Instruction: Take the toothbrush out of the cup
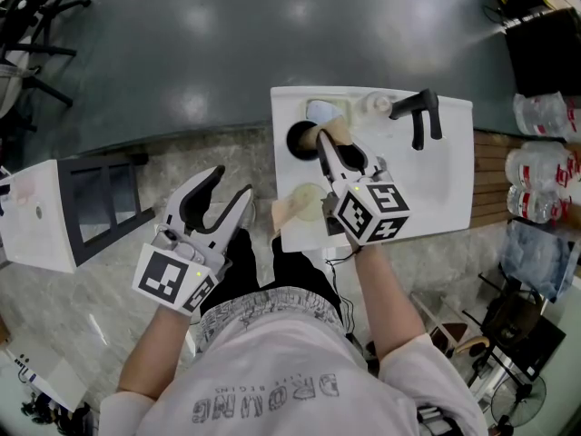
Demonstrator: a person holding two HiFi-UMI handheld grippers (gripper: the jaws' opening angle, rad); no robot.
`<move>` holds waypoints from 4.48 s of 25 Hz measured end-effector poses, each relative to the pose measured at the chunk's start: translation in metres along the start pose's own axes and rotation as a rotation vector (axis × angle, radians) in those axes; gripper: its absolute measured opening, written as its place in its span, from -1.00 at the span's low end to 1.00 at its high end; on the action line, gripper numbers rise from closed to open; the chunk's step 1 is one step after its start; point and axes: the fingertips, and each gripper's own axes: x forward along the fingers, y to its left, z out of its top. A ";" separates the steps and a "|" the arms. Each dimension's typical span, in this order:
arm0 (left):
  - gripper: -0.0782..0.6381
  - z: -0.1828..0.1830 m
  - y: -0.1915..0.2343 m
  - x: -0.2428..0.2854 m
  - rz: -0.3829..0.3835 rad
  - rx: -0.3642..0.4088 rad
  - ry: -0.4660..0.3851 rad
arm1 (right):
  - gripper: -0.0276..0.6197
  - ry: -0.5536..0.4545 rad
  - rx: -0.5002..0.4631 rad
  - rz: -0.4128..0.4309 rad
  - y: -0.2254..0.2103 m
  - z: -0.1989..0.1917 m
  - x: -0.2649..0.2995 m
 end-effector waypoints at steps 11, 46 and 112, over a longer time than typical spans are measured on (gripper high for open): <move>-0.20 0.008 -0.008 -0.008 -0.011 0.012 -0.025 | -0.65 -0.047 -0.022 -0.002 0.008 0.019 -0.014; -0.20 0.033 -0.052 -0.035 -0.150 0.078 -0.090 | -0.65 -0.260 -0.065 -0.113 0.029 0.079 -0.114; -0.19 -0.110 -0.082 0.020 -0.286 -0.035 0.174 | -0.65 -0.192 0.054 -0.409 -0.053 -0.018 -0.203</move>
